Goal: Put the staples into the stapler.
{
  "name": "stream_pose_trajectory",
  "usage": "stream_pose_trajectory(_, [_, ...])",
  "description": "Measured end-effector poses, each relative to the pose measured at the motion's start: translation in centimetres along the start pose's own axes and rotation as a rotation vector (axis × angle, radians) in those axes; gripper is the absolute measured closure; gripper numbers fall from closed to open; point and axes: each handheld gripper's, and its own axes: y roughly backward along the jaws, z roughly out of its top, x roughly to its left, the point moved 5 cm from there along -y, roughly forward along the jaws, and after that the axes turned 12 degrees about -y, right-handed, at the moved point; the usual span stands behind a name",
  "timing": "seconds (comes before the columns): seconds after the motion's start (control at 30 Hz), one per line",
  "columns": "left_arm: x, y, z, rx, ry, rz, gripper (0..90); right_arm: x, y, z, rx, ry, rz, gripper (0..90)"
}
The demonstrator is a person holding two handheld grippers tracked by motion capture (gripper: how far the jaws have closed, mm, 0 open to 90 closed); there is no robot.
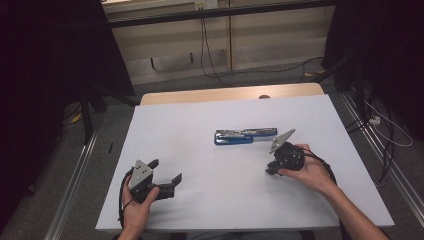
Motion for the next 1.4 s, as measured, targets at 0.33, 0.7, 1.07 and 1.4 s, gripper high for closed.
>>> stream_pose_trajectory(0.33, [0.0,-0.1,0.0,-0.003,0.004,-0.001,4.2,0.1,-0.1,0.1,0.006,0.003,-0.005,79.2])
stream_pose_trajectory(0.7, [0.0,0.0,0.0,-0.001,0.004,-0.002,4.2,0.1,0.0,0.1,-0.003,-0.006,-0.002,79.3])
stream_pose_trajectory(1.07, [0.0,-0.1,0.0,-0.003,0.013,-0.002,4.2,-0.1,0.5,0.6,-0.044,-0.012,-0.001,79.3])
stream_pose_trajectory(1.4, [0.0,-0.1,0.0,-0.001,0.012,0.001,4.2,-0.2,0.6,1.8,-0.088,-0.018,0.012,79.4])
